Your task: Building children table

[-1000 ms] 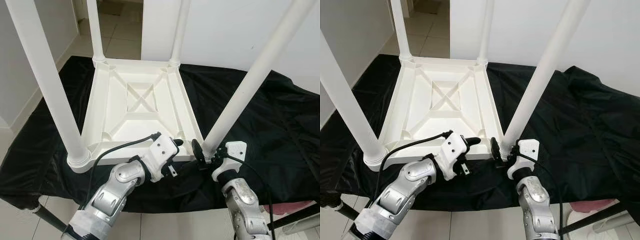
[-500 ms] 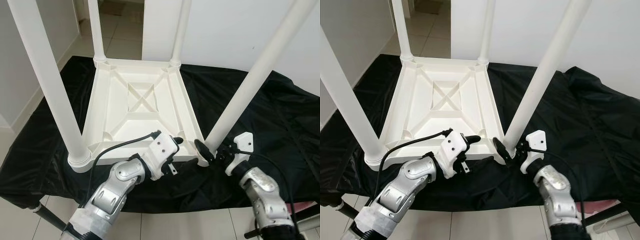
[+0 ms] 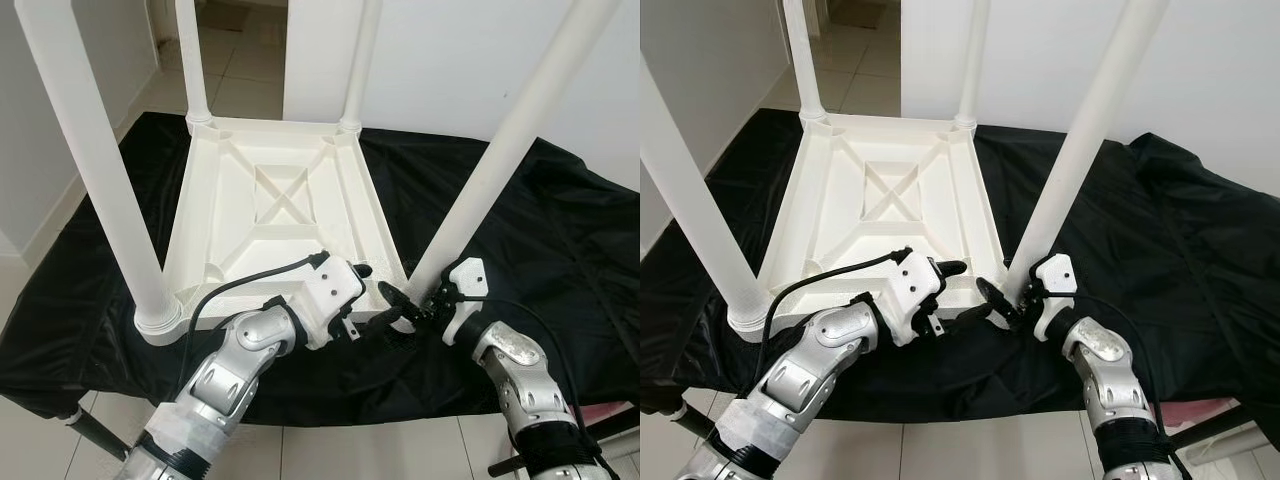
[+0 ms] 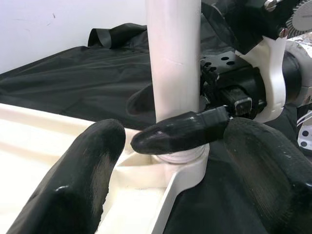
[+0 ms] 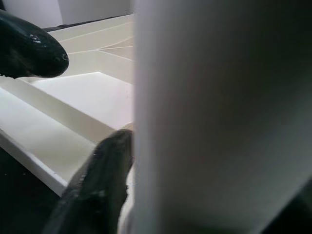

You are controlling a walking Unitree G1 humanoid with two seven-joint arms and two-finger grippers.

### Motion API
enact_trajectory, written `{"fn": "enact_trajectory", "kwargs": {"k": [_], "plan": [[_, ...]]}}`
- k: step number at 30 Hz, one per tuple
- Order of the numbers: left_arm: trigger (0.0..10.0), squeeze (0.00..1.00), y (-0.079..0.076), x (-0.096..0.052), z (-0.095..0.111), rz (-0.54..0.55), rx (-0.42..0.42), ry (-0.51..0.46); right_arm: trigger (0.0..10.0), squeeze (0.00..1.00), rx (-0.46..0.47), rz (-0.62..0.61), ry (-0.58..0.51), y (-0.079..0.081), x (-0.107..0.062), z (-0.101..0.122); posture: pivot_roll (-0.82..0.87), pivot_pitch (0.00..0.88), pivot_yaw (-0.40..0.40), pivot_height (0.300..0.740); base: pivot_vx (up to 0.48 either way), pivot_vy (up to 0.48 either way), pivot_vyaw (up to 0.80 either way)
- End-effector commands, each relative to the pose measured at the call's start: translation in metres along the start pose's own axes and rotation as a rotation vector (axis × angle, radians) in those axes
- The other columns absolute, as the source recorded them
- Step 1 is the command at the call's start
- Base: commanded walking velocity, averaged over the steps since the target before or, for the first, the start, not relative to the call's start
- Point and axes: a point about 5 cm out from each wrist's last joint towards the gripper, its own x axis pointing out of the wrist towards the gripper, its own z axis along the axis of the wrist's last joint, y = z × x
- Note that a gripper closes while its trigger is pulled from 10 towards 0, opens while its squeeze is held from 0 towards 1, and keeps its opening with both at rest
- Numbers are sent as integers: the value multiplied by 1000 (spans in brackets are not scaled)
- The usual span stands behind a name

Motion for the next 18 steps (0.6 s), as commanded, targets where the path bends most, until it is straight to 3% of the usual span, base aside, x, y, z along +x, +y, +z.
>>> {"fn": "enact_trajectory", "kwargs": {"k": [1, 8, 9, 18], "plan": [[10000, 0, -3, 3, 1, -45, 11, 0, 0, 0, -7, 20, 16, 0, 0, -3, -18, 0, -82, 740, 0, 0, 0], [10000, 0, -3, 4, 1, -50, 8, 2, 0, 0, 7, -12, 17, -2, -3, -6, -25, 0, -74, 740, 0, 0, 0], [10000, 0, -3, 4, 0, -55, 6, 3, 10000, 0, 12, -42, 14, -2, -4, -7, -32, 0, -69, 740, 0, 0, 0], [10000, 0, -5, 4, -2, -71, 4, 9, 10000, 0, 7, -238, 60, -1, -7, -10, -47, 0, -64, 740, 0, 0, 0]]}}
